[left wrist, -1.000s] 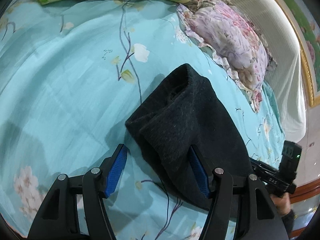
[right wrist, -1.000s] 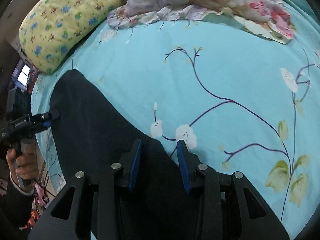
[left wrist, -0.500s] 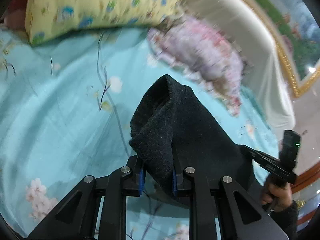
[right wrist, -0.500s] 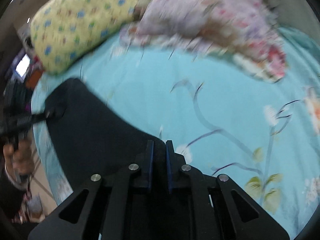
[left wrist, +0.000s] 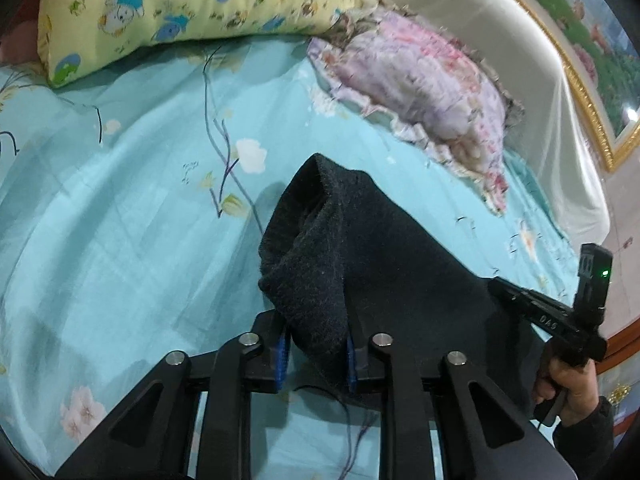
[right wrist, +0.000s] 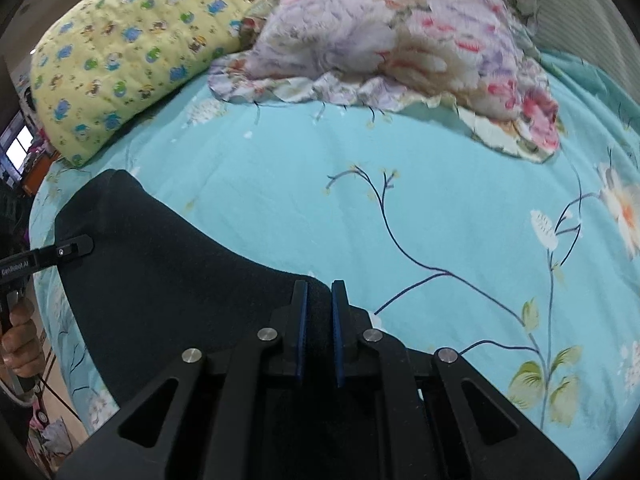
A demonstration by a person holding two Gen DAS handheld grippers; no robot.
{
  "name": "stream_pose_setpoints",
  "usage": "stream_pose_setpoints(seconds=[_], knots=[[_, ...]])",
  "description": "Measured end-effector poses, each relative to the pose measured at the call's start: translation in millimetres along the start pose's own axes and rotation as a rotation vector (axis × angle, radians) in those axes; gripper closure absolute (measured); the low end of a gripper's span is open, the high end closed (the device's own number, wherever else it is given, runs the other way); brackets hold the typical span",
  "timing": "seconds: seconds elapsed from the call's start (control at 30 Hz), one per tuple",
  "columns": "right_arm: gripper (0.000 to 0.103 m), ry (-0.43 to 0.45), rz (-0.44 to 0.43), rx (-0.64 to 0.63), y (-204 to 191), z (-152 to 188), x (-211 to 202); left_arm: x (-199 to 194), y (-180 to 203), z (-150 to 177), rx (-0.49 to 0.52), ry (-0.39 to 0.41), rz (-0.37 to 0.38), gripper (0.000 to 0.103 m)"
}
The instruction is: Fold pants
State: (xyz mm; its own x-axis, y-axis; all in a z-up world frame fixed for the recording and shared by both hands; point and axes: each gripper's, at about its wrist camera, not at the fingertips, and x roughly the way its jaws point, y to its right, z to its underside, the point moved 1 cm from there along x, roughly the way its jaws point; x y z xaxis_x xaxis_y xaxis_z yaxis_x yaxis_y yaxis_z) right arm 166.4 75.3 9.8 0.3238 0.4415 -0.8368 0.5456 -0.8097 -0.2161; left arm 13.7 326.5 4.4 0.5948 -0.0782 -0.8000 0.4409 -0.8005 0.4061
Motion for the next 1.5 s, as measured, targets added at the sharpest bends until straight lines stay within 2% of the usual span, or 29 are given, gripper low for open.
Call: stream_pose_setpoints(seconds=[0.1, 0.17, 0.27, 0.37, 0.43, 0.5, 0.73, 0.8, 1.03, 1.5], knots=[[0.08, 0.011, 0.028, 0.039, 5.1, 0.2, -2.1, -7.0, -4.9, 0.8, -0.016, 0.027, -0.027, 0.062], [0.078, 0.03, 0.033, 0.057, 7.9, 0.4, -10.5, -16.0, -7.8, 0.3, -0.022, 0.052, -0.046, 0.055], [0.078, 0.067, 0.047, 0.08, 13.6, 3.3, -28.3, -33.7, -8.1, -1.4, -0.027, 0.091, -0.062, 0.054], [0.076, 0.107, 0.031, 0.125, 23.7, 9.5, -49.5, -46.0, -1.5, -4.2, -0.026, 0.12, -0.059, 0.047], [0.065, 0.133, 0.03, 0.154, 28.9, 17.4, -64.6, -50.5, 6.8, -4.5, -0.01, 0.122, -0.044, 0.045], [0.06, 0.158, 0.027, 0.181, 33.4, 27.6, -79.7, -51.2, 20.1, -3.5, 0.016, 0.12, -0.031, 0.044], [0.059, 0.195, 0.038, 0.283, 49.1, 72.7, -118.5, -33.6, 69.8, 9.3, 0.093, 0.061, 0.026, 0.043], [0.059, 0.203, 0.041, 0.326, 56.8, 88.5, -128.3, -27.8, 84.7, 16.7, 0.111, 0.039, 0.049, 0.038], [0.059, 0.24, 0.061, 0.429, 78.4, 136.7, -161.7, -8.4, 131.5, 40.2, 0.198, -0.038, 0.096, 0.038], [0.055, 0.301, 0.151, 0.586, 106.3, 218.2, -221.5, 16.3, 219.2, 69.3, 0.364, -0.139, 0.174, 0.034]])
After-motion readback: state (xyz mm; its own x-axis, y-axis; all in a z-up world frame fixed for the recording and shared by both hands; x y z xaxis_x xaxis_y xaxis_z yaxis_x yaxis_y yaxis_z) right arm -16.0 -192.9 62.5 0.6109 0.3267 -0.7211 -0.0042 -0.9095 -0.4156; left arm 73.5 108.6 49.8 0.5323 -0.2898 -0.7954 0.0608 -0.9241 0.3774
